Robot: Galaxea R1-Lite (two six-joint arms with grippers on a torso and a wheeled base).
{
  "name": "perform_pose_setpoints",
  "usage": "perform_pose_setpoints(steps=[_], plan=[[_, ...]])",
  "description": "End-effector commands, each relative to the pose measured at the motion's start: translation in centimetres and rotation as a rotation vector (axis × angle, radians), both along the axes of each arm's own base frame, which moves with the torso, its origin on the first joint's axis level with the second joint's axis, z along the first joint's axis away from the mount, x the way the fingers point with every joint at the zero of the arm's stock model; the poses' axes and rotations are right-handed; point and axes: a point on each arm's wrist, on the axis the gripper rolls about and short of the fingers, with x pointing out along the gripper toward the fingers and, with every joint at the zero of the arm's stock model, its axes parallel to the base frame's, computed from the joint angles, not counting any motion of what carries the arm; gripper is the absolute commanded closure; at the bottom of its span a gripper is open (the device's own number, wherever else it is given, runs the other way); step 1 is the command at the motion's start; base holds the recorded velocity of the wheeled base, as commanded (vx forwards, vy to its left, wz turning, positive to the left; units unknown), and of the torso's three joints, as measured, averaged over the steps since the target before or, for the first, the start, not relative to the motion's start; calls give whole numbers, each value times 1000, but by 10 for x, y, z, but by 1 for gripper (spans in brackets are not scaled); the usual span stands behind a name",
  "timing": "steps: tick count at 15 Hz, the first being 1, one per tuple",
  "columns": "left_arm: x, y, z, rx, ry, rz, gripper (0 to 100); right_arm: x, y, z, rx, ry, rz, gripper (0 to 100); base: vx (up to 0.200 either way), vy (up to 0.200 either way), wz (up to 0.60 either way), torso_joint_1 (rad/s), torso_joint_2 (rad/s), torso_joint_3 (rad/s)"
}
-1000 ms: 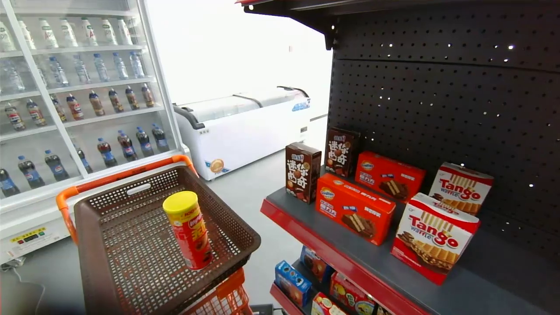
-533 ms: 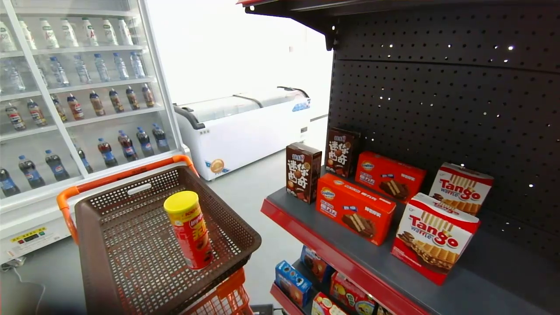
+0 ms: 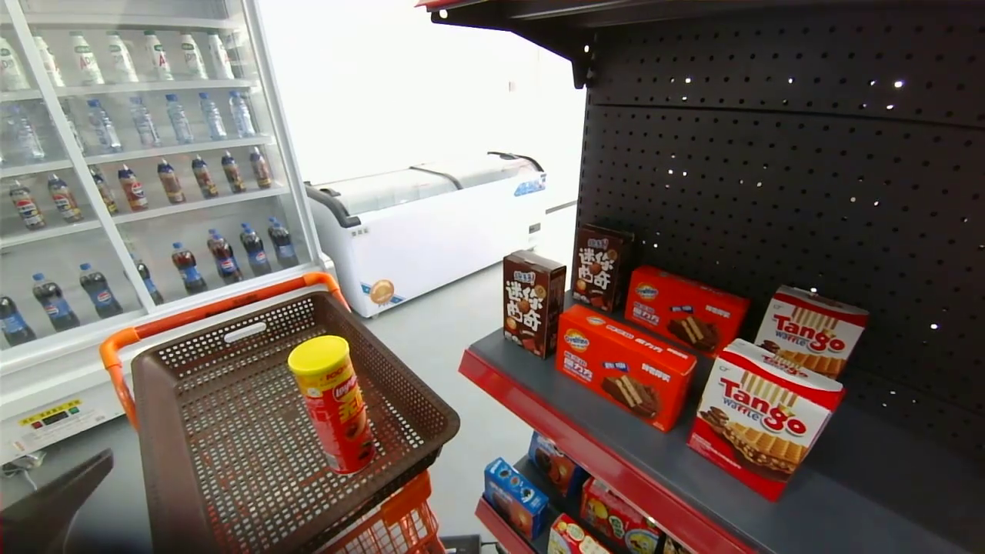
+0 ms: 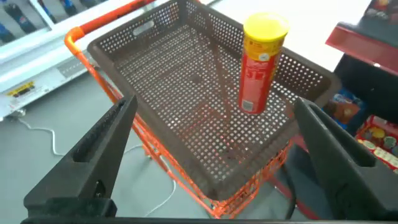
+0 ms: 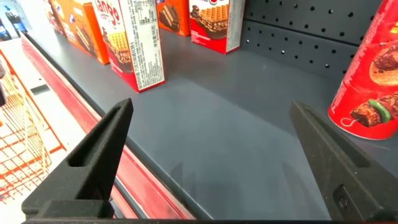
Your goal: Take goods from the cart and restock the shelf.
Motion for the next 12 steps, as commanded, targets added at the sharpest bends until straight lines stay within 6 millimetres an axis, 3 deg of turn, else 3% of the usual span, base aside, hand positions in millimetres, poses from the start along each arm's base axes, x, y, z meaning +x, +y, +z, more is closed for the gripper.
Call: perform_pose_setpoints(steps=[1,5,7,12], plan=[[65,1,-9,-17,159,-52,0,0,0,0,0,0,0,0,0,0,0,0,0,0],[104,-5,-31,-40,214,-138,0,0,0,0,0,0,0,0,0,0,0,0,0,0],[121,-7,-56,-36,187,-149,0,0,0,0,0,0,0,0,0,0,0,0,0,0],[123,-18,-101,-35,208,-201,0,0,0,0,0,0,0,0,0,0,0,0,0,0]])
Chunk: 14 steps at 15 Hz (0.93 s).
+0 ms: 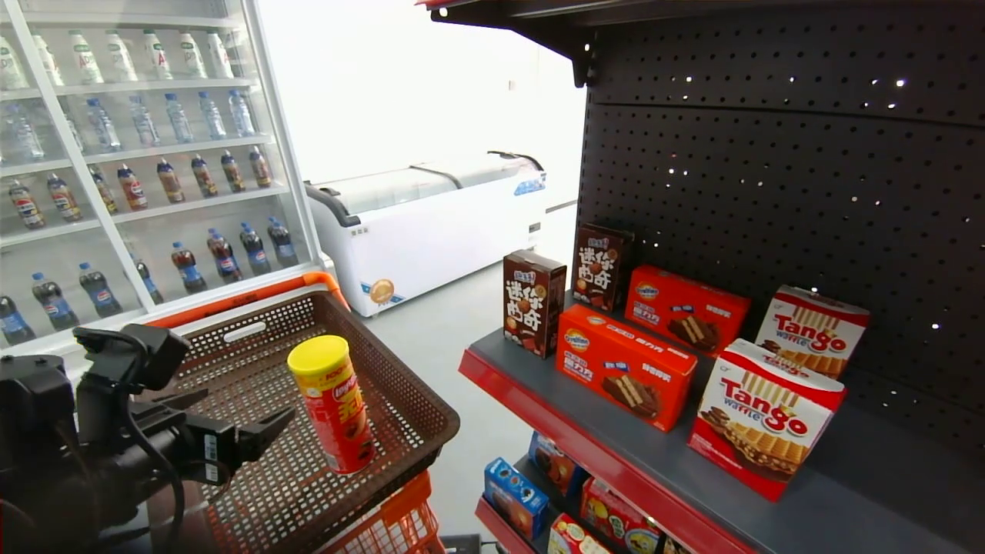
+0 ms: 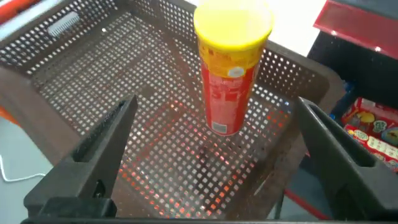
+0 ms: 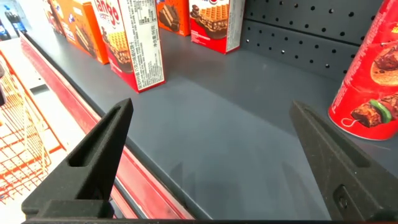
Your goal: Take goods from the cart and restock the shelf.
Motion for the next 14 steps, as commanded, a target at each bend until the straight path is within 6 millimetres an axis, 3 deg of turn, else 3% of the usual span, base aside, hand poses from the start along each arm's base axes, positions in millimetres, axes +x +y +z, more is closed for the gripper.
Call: perform_pose_setpoints(steps=[1,5,9,14], plan=[[6,-7,-31,-2,104,-29,0,0,0,0,0,0,0,0,0,0,0,0,0,0],[33,-9,-47,-14,53,-25,0,0,0,0,0,0,0,0,0,0,0,0,0,0],[46,-10,-64,-13,62,-24,0,0,0,0,0,0,0,0,0,0,0,0,0,0],[78,-13,-72,-20,-35,-26,0,0,0,0,0,0,0,0,0,0,0,0,0,0]])
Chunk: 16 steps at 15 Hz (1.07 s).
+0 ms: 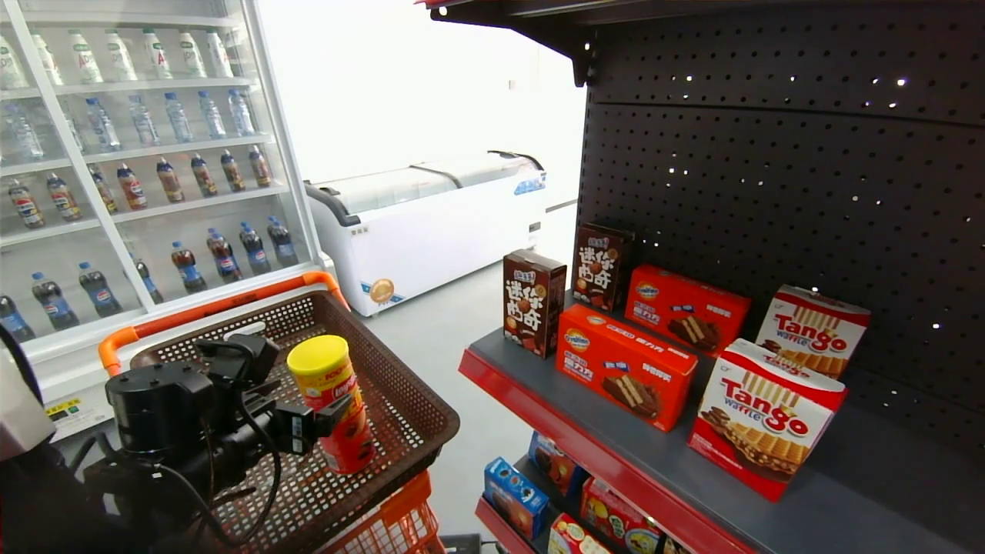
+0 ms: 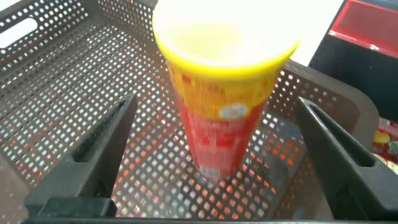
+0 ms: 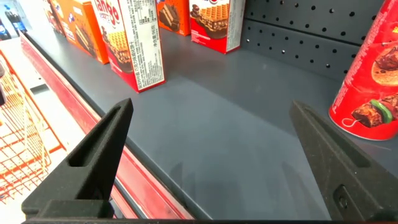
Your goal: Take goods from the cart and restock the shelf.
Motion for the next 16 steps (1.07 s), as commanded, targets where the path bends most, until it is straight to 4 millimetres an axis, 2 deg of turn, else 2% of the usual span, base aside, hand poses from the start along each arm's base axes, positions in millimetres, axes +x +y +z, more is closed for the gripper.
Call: perform_pose_setpoints(steps=[1,5,9,10,16], plan=[[18,-1,-15,4,21,1,0,0,0,0,0,0,0,0,0,0,0,0,0,0],[23,-4,-28,22,43,33,0,0,0,0,0,0,0,0,0,0,0,0,0,0],[26,-5,-28,19,38,31,0,0,0,0,0,0,0,0,0,0,0,0,0,0],[27,-8,-27,21,30,21,100,0,0,0,0,0,0,0,0,0,0,0,0,0],[21,-21,-27,65,40,-14,100,0,0,0,0,0,0,0,0,0,0,0,0,0]])
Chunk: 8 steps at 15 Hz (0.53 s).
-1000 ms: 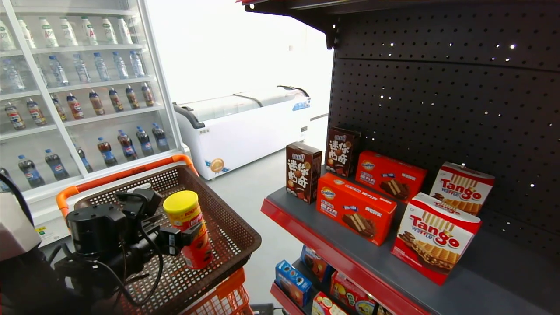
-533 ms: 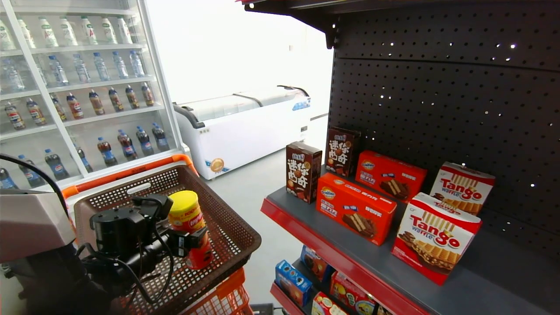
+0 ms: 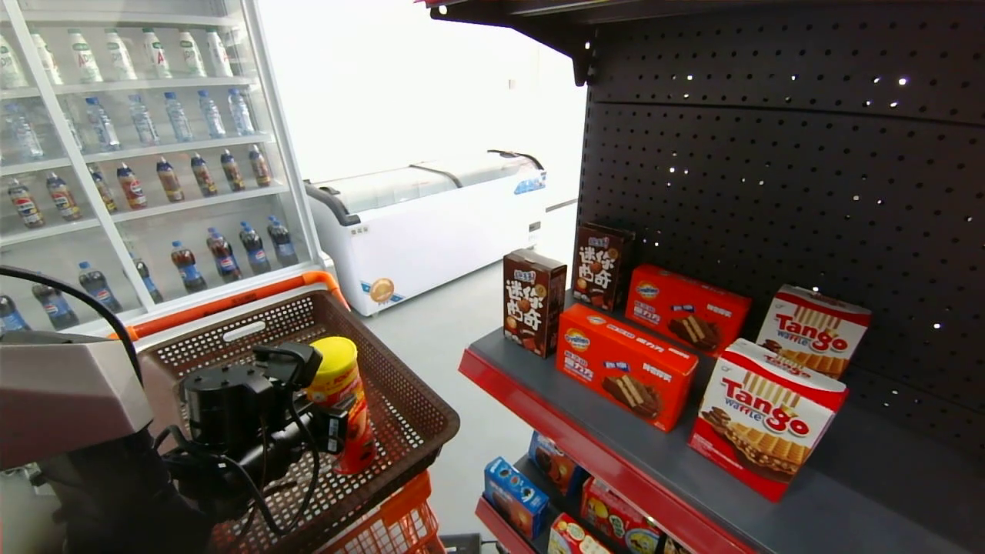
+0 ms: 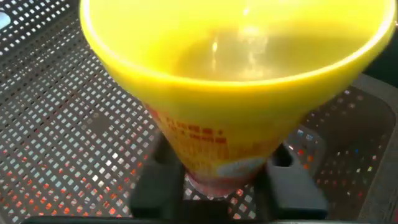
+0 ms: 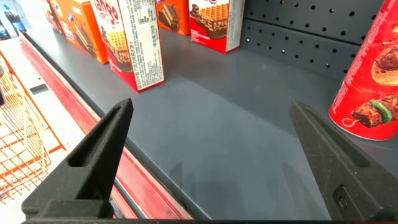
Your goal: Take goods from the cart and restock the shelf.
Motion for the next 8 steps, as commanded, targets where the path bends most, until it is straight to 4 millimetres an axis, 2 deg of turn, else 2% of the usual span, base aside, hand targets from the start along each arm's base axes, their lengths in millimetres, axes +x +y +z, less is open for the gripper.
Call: perform_pose_setpoints(steps=[1,8], plan=[[-5,-2,8,7,-18,-8,100,0,0,0,0,0,0,0,0,0,0,0,0,0],[-4,-2,59,44,-113,-24,100,0,0,0,0,0,0,0,0,0,0,0,0,0]])
